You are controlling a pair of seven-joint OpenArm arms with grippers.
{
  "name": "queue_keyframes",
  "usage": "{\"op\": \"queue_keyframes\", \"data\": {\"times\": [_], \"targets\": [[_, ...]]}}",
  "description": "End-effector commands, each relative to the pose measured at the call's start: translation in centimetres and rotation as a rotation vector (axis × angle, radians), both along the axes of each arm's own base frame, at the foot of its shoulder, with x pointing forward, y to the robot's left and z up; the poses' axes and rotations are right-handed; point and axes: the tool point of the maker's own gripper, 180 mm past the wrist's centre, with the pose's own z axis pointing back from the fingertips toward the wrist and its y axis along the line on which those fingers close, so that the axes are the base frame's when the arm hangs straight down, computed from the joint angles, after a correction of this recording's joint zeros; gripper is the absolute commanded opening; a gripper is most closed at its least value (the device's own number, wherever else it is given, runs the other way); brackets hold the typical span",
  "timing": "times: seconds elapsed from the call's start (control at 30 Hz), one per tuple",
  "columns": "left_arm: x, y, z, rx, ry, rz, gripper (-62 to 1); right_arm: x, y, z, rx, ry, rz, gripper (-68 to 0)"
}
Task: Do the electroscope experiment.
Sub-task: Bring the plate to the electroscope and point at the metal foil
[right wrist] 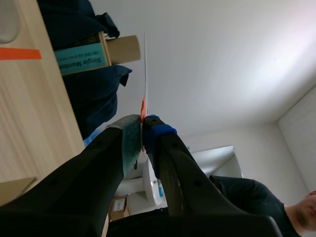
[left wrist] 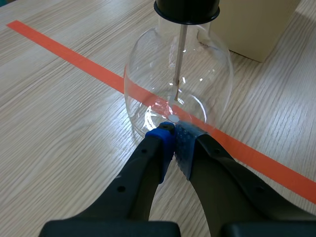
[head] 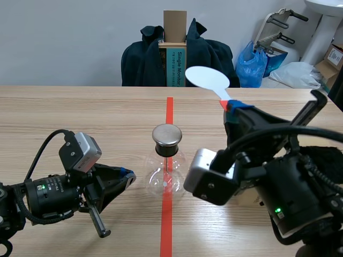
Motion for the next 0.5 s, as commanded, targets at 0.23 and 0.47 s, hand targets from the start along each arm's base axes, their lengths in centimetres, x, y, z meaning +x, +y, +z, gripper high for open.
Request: {"op": "queue_keyframes", "data": {"times": [0.23, 0.47], "targets": [[0.1, -0.5, 0.8, -0.032, -0.017, 0.002, -59.2, 0.3, -0.4, -1.8, -0.03, 0.015, -0.02, -66.8], [0.1, -0.5, 0.8, -0.032, -0.017, 0.002, -59.2, 0.4, -1.3, -3.3, -0.052, 0.054, -0.067, -66.8]]}}
